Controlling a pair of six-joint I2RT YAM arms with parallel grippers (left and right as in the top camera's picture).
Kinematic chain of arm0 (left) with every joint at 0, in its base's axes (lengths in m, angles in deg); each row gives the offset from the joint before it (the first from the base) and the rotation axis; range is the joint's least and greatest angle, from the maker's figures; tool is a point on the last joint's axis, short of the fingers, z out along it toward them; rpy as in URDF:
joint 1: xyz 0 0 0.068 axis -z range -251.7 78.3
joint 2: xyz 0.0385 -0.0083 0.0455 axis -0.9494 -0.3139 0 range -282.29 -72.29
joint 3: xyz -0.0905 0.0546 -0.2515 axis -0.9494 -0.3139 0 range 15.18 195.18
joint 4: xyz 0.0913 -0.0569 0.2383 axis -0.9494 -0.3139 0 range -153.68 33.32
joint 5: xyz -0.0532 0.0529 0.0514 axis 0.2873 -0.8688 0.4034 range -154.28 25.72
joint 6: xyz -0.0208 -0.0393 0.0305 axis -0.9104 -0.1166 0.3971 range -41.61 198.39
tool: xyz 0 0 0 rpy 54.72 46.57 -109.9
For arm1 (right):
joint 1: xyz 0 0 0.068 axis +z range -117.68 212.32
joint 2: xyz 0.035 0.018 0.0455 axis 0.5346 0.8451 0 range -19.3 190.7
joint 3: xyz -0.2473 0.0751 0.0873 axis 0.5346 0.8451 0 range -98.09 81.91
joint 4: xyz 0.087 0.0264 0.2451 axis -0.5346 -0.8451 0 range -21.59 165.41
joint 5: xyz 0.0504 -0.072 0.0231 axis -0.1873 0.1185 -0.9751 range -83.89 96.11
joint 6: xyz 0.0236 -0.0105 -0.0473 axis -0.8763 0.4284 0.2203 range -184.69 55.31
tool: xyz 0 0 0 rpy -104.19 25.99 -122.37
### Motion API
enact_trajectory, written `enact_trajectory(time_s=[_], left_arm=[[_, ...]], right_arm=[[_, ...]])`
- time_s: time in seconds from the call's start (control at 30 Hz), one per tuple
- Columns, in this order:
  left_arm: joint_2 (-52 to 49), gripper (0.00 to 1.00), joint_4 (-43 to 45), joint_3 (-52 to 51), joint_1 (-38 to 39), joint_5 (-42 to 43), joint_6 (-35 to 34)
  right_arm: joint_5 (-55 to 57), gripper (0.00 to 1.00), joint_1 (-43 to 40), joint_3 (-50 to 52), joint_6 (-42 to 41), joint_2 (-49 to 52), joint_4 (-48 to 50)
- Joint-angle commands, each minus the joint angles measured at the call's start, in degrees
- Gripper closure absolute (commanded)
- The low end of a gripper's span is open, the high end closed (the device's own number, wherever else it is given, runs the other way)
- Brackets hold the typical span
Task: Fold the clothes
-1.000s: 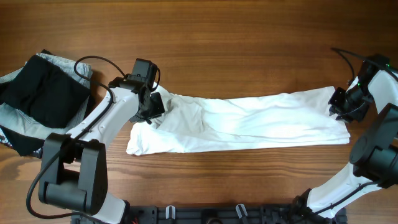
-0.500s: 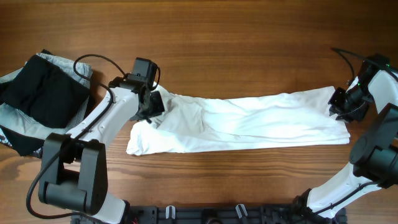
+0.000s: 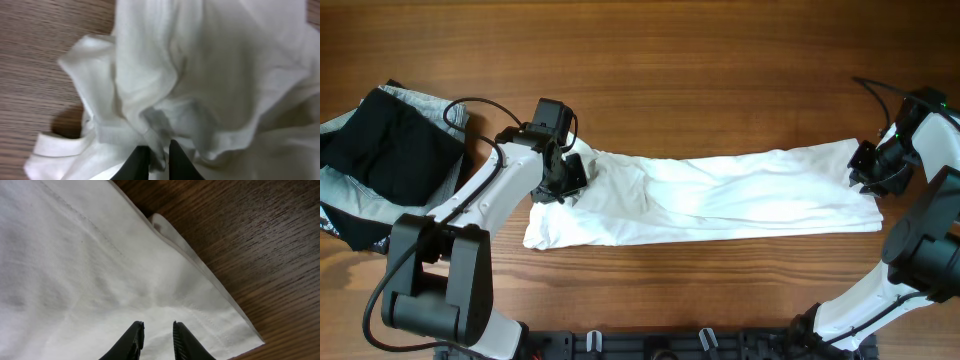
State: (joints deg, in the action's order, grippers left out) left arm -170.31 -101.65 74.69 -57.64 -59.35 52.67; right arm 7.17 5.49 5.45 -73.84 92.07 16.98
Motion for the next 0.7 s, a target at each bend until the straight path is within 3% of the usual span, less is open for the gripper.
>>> enact_trajectory(time_s=[0.0,0.1,0.27,0.67], left_arm=[[1.29,0.93,0.15,-0.26,-0.04,4.52,-0.04],[1.29,0.91,0.13,-0.26,-0.04,5.11,-0.07],[1.36,0.78,0.17,-0.09,-0.04,4.15,-0.04],[1.70,0.79,2.23,6.10,-0.04,-6.32,-0.02]], right_arm=[[-1.03,0.75,-0.02,0.20,-0.90,-0.79,-0.07],[-1.03,0.75,-0.02,0.20,-0.87,-0.79,-0.07],[-1.03,0.75,-0.02,0.20,-0.87,-0.79,-0.09],[-1.16,0.75,-0.02,0.20,-0.90,-0.79,-0.07]])
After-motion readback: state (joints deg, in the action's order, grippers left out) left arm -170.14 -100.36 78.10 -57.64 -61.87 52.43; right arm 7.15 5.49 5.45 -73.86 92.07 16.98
